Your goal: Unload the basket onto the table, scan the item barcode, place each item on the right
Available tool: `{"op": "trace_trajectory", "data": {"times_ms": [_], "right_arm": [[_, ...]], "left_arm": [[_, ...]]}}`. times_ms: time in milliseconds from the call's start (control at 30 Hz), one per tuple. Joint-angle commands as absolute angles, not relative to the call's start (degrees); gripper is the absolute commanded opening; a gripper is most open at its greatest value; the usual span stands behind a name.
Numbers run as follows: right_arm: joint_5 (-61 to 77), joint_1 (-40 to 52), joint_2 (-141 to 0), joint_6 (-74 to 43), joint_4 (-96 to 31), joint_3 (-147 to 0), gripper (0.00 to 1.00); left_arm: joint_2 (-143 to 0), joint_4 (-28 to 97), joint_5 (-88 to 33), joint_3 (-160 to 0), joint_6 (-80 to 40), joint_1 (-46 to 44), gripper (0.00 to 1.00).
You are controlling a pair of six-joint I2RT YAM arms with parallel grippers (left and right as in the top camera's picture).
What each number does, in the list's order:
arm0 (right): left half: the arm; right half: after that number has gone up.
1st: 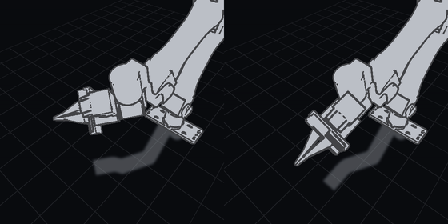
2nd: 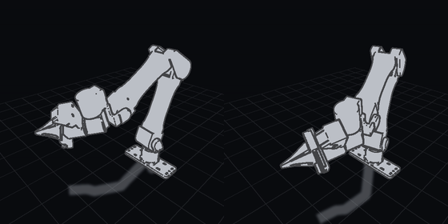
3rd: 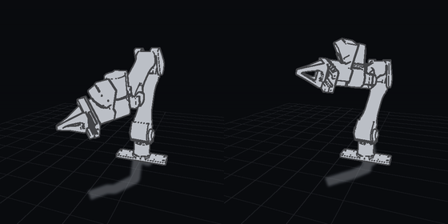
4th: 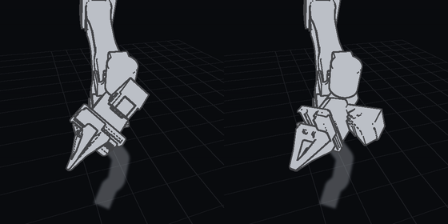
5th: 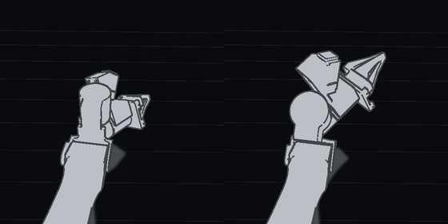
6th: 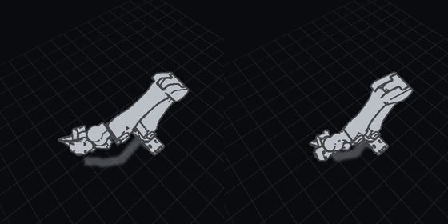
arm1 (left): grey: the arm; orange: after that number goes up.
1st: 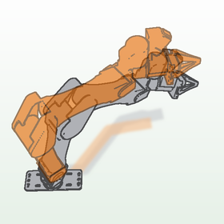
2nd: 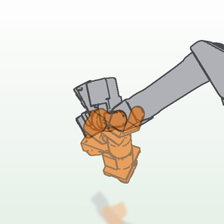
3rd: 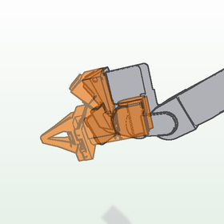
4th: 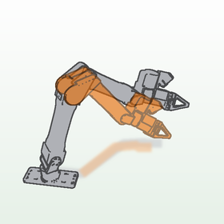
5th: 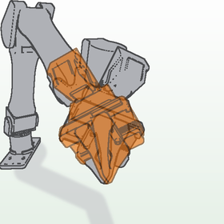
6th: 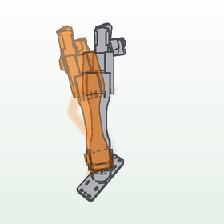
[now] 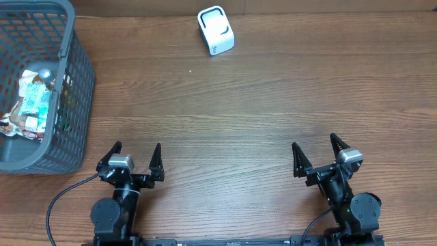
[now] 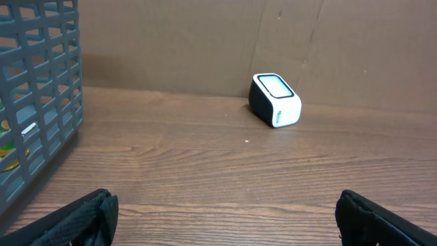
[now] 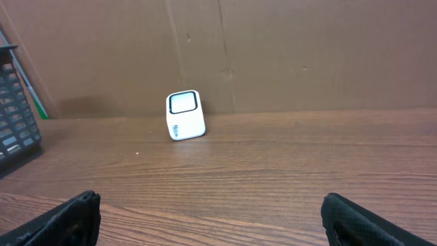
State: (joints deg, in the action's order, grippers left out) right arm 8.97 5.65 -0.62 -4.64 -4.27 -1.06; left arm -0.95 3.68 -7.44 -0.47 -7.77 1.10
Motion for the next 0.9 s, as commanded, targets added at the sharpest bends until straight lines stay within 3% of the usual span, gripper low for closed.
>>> {"op": "trace_trajectory", "data": {"times_ms": [0,867], "right_arm": [[8.7,5.4,-0.2,-4.4,-4.0,-0.4,1.0],[8.6,5.4,-0.2,-4.4,-4.0,-0.4,1.0]], "left_arm": [[-0.3,3.9,-7.0,-0.3,-8.2,0.6,0.99],[-0.3,3.8,-4.8,-0.3,-8.1,0.6,1.0]]}}
